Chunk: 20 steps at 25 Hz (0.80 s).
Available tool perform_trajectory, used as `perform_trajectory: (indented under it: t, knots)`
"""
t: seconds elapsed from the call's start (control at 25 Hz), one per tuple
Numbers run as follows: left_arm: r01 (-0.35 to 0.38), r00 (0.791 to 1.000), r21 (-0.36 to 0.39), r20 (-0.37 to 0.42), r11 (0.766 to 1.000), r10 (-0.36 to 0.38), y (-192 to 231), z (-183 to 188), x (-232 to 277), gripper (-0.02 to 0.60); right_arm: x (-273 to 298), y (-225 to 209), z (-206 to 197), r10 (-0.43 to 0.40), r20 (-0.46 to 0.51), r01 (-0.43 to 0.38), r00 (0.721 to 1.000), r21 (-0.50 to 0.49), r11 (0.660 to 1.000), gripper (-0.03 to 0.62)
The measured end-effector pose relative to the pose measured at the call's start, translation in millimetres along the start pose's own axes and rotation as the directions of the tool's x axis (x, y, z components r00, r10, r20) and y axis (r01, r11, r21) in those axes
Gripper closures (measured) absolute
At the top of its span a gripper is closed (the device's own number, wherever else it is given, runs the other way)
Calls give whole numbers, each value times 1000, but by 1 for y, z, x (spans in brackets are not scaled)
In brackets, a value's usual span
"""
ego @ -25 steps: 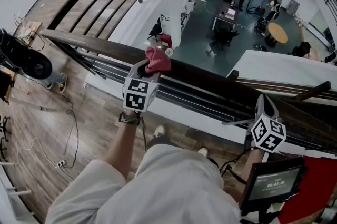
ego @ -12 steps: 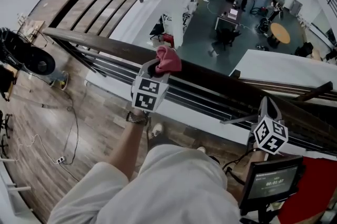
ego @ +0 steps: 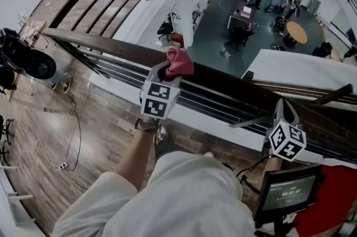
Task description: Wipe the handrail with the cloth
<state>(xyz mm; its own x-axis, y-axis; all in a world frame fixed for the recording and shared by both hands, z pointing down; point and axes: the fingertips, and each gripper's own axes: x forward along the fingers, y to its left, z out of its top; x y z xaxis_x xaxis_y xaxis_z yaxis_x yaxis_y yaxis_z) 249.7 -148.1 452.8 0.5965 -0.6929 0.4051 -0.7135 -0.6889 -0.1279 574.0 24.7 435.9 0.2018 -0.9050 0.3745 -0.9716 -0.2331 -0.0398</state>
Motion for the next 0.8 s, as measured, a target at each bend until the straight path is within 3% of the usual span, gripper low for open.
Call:
perform_trajectory:
  t: [0.56,0.8]
  knots:
    - [111,994,17,20,994,-111,-95,25,20,485,-3,-42,6,13,23,-14,1000,54,998,592]
    - [160,986,26,33,987,-161,-141,38,30,485,-2,-40,5,40,7,-40,999,11,999,592]
